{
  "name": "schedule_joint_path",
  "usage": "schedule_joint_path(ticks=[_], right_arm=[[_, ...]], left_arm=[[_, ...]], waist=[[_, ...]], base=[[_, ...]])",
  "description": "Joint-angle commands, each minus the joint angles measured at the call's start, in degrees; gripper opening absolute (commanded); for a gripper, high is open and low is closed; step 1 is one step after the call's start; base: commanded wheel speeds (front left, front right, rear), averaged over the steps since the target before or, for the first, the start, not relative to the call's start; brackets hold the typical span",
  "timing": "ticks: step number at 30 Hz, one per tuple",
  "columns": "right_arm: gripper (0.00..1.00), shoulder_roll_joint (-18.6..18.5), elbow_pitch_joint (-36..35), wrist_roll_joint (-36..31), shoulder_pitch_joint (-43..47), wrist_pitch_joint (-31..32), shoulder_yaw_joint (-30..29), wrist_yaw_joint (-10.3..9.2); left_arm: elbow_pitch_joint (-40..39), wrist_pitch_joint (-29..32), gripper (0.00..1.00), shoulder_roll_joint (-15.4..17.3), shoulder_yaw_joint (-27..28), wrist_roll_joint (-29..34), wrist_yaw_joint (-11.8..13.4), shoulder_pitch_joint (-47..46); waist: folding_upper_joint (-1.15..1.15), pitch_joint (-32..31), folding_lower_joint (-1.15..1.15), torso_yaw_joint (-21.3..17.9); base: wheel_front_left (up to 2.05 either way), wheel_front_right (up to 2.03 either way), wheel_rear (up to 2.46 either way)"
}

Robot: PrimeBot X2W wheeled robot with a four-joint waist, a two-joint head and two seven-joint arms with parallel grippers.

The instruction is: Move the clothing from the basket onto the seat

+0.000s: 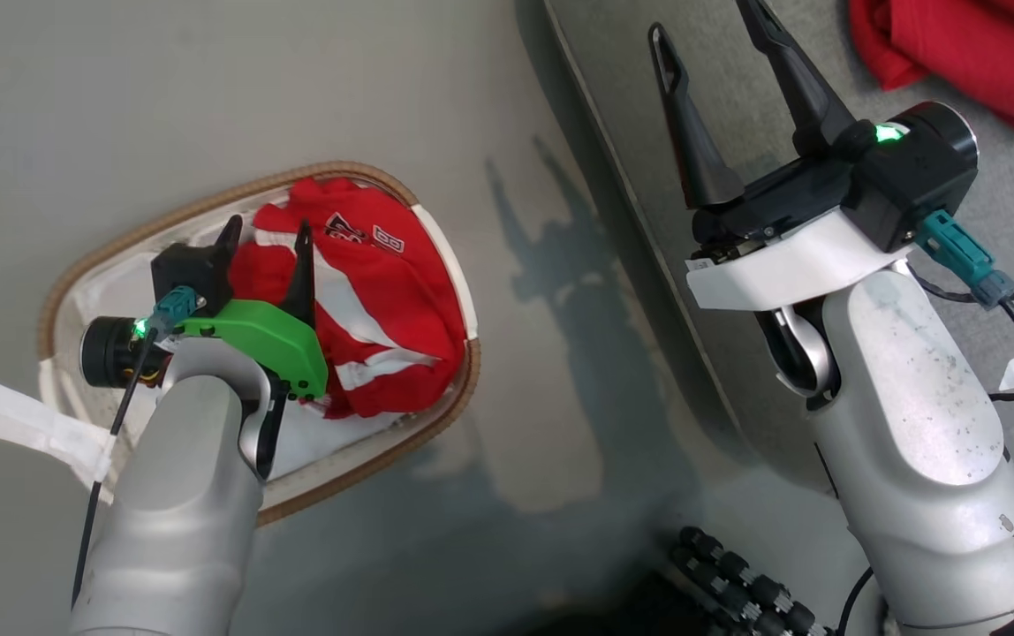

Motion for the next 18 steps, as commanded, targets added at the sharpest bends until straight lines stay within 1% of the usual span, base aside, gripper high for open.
schedule_joint_path(ticks=[1,9,18], right_arm=[[1.0,0.1,-0.5,0.7,-0.8,0.0,0.2,-0.08],[1.0,0.1,-2.3,1.3,-1.8,0.0,1.1,-0.08],[1.0,0.1,-3.3,0.3,-2.2,0.0,0.4,-0.08]], left_arm=[[0.6,0.0,1.0,0.9,-0.3,-0.6,-0.3,-1.6],[6.6,0.0,1.0,1.8,-2.6,-4.3,-0.3,-5.1],[12.3,0.1,1.0,0.9,-7.8,-9.6,-0.3,-8.0]], waist=[[0.0,4.9,-0.01,-3.9],[0.0,8.9,-0.01,-5.0],[0.0,11.1,-0.01,-4.3]], base=[[0.0,0.0,0.0],[0.0,0.0,0.0],[0.0,0.0,0.0]])
